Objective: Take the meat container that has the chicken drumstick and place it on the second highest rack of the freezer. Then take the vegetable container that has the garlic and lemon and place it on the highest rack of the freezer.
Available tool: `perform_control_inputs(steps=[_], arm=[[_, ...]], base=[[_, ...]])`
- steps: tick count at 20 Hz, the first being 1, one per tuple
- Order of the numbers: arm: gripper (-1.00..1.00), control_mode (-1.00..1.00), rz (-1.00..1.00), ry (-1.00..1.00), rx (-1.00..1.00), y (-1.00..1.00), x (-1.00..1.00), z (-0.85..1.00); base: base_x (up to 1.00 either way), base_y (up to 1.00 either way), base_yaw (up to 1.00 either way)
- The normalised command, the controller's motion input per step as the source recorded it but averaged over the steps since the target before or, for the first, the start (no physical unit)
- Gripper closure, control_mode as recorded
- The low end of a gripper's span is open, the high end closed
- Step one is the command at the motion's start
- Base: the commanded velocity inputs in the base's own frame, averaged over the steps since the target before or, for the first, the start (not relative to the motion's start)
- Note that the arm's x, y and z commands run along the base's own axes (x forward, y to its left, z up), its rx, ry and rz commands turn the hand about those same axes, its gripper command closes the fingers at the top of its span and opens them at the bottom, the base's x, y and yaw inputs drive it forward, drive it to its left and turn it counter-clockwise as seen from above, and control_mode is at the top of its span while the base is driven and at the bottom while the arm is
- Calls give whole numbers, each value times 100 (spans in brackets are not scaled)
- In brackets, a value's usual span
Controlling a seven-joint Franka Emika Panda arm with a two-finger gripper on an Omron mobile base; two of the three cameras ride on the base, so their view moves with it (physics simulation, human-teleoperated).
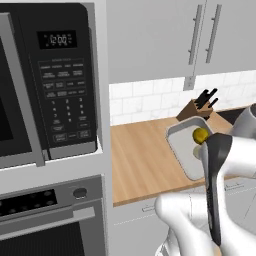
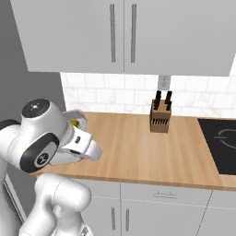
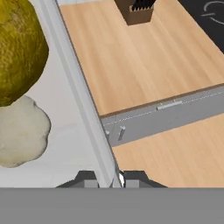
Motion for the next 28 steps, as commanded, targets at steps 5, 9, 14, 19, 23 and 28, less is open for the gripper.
perform_control_inputs(steps=[5, 9, 14, 19, 23, 28], arm=[[100, -100, 1, -1, 0, 0, -8, 12], [100, -100, -3, 0, 10, 0, 0, -1], [100, 100, -11, 4, 18, 0, -6, 4], [100, 100, 0, 0, 0, 0, 0, 0], [100, 100, 0, 0, 0, 0, 0, 0], [100, 100, 0, 0, 0, 0, 0, 0]], base=[[0, 0, 0], [0, 0, 0], [-8, 0, -3], [-56, 5, 5], [-45, 14, 30], [-27, 14, 46]])
